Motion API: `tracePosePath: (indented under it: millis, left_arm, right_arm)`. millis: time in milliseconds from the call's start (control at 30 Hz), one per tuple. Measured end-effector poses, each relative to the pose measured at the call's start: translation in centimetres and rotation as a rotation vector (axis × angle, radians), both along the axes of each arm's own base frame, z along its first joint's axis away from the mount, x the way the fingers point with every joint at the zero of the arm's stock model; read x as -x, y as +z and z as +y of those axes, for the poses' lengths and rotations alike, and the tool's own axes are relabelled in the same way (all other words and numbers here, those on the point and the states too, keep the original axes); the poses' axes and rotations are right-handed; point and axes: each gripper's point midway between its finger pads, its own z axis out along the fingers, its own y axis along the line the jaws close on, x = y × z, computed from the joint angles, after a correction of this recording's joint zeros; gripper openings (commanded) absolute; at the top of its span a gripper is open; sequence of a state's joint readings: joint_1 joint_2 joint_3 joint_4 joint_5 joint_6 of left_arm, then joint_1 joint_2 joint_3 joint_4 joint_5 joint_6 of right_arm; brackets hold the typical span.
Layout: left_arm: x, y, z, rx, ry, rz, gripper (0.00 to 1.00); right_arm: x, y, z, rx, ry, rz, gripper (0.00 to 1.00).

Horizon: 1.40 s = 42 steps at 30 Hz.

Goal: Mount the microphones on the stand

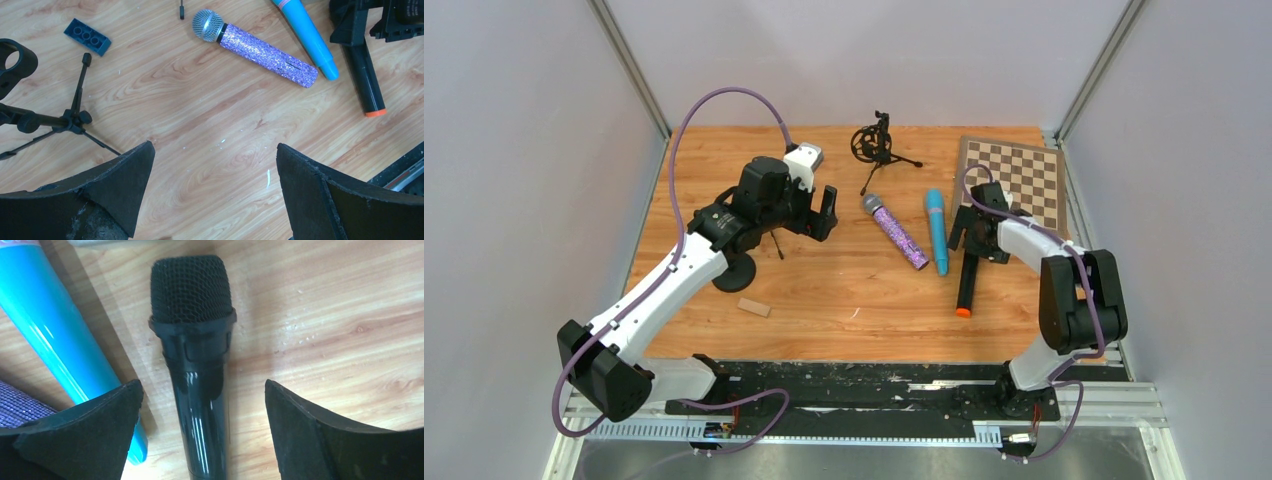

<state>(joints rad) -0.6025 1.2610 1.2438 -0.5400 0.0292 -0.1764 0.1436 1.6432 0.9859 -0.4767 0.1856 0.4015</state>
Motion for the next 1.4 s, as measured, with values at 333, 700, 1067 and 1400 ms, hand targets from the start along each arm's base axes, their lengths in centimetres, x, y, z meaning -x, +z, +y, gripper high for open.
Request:
tracePosePath:
  millis: [333, 700, 1067, 1400]
  left_arm:
    - [0.0, 0.0, 0.0, -0.002, 0.000, 0.001, 1.00]
    - [-0.1, -0.2, 0.0, -0.007, 0.002, 0.004, 1.00]
    - [0.0, -0.2, 0.0, -0.009, 0.002, 0.002, 1.00]
    - [0.0, -0.2, -0.1, -0.011, -0.005, 0.000, 1.00]
  right_arm:
    - [1.5, -0.6, -0.2, 0.040, 0.001, 0.022, 0.54]
    - [1.7, -1.6, 0.0, 0.052, 0.007, 0.050, 0.36]
    - [1.4, -1.6, 0.3, 0.050, 0.014, 0.050, 0.00]
    - [1.1, -0.2, 0.8, 0.021, 0.032, 0.011, 0.00]
